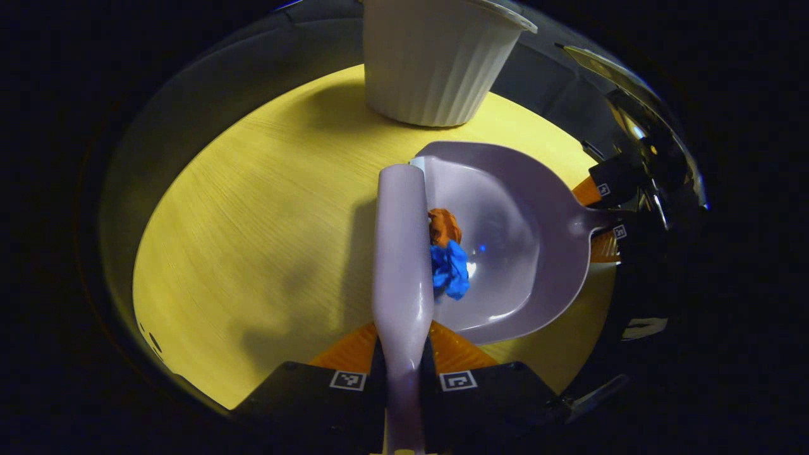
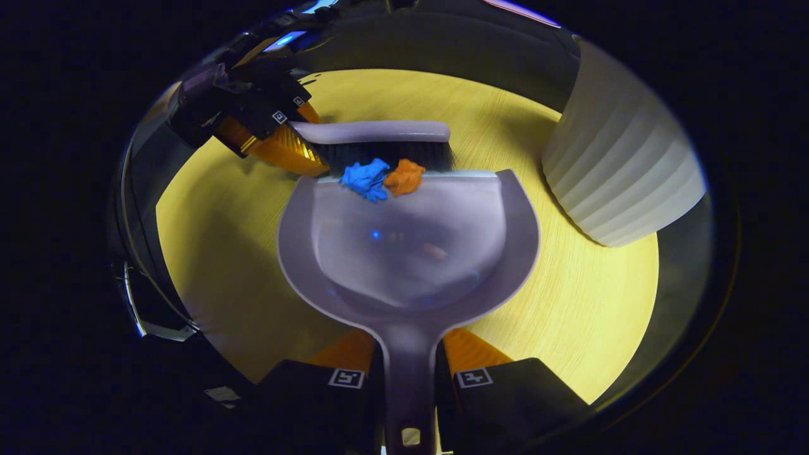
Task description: Pick up the small broom and dustpan from the desktop, sweep the trash into the dustpan with the broom, and then empty the trash into the garbage bin.
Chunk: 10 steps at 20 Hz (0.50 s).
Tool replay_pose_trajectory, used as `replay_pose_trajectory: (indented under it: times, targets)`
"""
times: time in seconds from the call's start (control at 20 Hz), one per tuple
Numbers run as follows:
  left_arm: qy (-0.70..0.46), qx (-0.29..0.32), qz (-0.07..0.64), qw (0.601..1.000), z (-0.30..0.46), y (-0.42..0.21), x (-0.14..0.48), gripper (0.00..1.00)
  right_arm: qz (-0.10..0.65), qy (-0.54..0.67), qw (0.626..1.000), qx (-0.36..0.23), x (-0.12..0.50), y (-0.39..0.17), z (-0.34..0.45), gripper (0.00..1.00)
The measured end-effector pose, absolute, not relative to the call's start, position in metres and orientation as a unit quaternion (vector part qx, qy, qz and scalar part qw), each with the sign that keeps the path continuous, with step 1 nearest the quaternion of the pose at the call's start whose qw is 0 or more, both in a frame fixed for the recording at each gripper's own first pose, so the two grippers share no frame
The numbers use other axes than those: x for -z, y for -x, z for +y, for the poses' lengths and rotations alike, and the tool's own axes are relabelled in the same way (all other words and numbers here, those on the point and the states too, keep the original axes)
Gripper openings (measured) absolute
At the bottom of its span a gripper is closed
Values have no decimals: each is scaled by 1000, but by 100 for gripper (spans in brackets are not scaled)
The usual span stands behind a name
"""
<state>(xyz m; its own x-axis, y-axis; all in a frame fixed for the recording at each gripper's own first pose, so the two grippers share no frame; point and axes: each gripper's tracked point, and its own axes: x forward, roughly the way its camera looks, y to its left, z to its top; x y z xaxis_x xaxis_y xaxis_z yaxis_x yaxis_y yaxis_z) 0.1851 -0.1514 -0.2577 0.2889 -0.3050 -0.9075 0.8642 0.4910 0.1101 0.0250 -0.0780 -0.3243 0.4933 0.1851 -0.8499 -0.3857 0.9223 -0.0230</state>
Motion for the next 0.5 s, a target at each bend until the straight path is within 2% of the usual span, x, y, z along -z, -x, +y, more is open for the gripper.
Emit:
replay_pose_trajectory:
  times: [0.15,0.25,0.3,0.45,0.5]
  targets:
    - [-285,403,452,743,-157,-173,253,26,468,111,861,-163,324,-28,-79,37]
    - [-269,390,438,763,-160,-171,250,30,459,110,866,-163,325,-35,-78,37]
    - [-259,384,430,775,-160,-170,249,28,455,108,869,-162,329,-35,-81,37]
    - [-229,361,398,812,-164,-165,234,30,449,95,876,-148,339,-39,-94,38]
    - [-218,353,386,824,-162,-165,229,28,448,89,878,-144,341,-37,-99,38]
